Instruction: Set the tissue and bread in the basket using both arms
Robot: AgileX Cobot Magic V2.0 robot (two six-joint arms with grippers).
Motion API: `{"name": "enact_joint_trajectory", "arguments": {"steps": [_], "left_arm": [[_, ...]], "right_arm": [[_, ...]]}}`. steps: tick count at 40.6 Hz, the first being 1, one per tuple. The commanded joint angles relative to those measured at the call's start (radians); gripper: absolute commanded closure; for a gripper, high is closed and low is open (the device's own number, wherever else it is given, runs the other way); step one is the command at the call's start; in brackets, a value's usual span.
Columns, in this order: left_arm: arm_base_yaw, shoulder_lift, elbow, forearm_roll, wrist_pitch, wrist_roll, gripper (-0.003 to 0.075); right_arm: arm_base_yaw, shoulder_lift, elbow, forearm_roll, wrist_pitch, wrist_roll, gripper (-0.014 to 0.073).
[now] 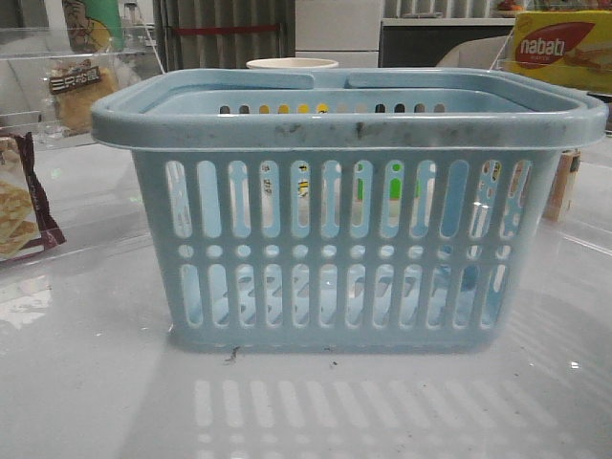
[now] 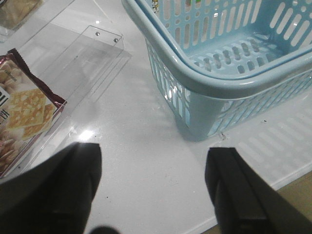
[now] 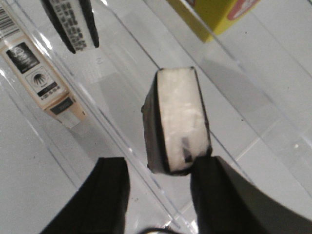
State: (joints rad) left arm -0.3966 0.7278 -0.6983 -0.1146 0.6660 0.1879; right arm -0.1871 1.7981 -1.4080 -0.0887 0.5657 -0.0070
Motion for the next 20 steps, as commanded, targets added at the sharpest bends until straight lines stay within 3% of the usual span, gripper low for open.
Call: {"name": "enact_joint_trajectory", "arguments": {"steps": [1,5,13,20], "left_arm": [[-0.009,0.002,-0.032,-0.012,-0.081,0.001,0.0214],[-0.009,0.002,-0.032,-0.012,-0.081,0.001,0.0214],[-0.009,0.002,-0.032,-0.012,-0.081,0.001,0.0214],[-0.009,0.002,-0.032,-0.012,-0.081,0.001,0.0214]], "right_arm": [[-0.008,-0.028,-0.037,-0.012,-0.092,-0.007,0.0229],[-0.008,-0.024,-0.037,-0.012,-0.102,-0.007,0.0257],[-0.008,-0.024,-0.037,-0.015,-0.104,-0.007,0.0414],[-0.008,-0.025,-0.037,-0.015,-0.104,-0.007,0.0486]]}}
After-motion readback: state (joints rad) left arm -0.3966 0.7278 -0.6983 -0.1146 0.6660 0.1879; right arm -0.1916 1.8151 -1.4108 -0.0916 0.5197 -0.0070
